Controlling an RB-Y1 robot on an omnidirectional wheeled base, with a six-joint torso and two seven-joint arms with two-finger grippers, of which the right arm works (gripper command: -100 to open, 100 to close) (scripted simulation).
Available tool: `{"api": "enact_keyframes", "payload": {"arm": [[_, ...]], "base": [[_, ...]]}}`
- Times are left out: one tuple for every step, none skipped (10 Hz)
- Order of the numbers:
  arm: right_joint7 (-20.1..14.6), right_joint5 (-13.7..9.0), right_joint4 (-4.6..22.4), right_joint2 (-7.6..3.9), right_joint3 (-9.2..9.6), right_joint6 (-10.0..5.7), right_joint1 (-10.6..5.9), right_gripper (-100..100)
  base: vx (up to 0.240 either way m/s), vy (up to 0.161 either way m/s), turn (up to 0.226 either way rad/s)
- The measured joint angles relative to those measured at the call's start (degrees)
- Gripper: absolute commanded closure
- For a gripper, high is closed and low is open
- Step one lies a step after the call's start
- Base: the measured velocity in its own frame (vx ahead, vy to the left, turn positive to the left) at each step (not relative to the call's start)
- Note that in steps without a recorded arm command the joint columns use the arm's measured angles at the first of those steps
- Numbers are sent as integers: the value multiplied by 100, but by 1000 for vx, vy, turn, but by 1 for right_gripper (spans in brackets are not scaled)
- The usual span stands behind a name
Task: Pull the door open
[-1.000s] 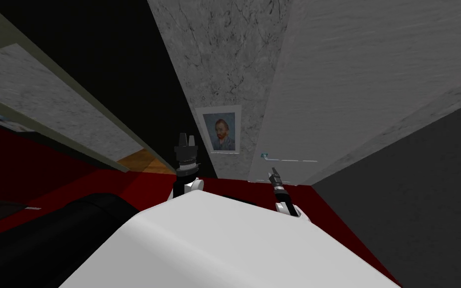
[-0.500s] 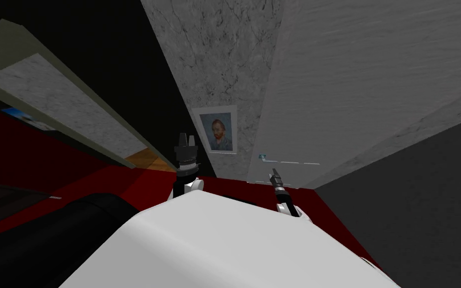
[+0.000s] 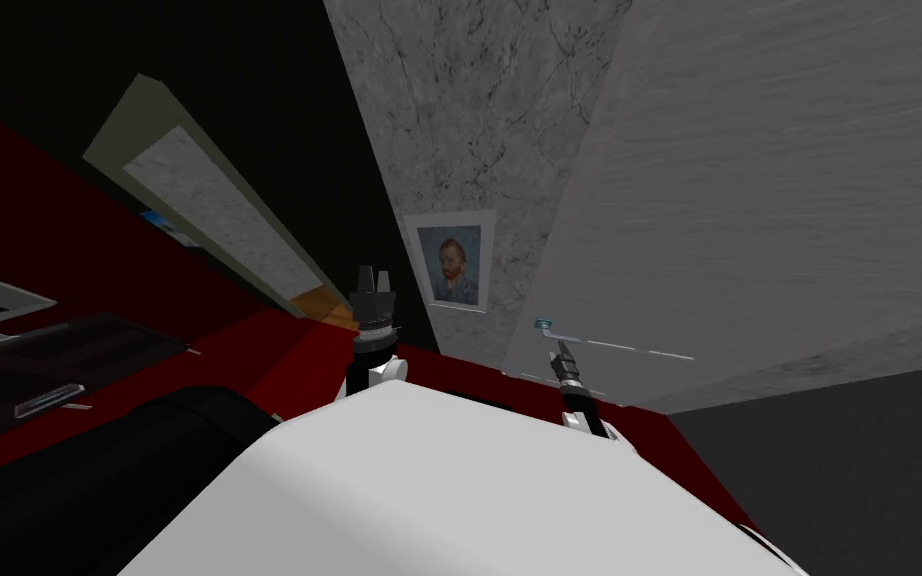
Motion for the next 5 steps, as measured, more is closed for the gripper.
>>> {"api": "enact_keyframes", "payload": {"arm": [[38,-56,-475,-47,-153,198,299,-100],[45,-83,-585,-71,-227,257,318,-100],[14,-89,-459,-87,-243,147,203,-100],[3,-88,-239,-73,-246,27,109,-100],[-10,-88,-1,-79,-245,-29,37,-100]], "base": [[105,-15,119],[43,-14,-29],[7,-5,-11],[-8,0,3],[40,-7,276]]}}
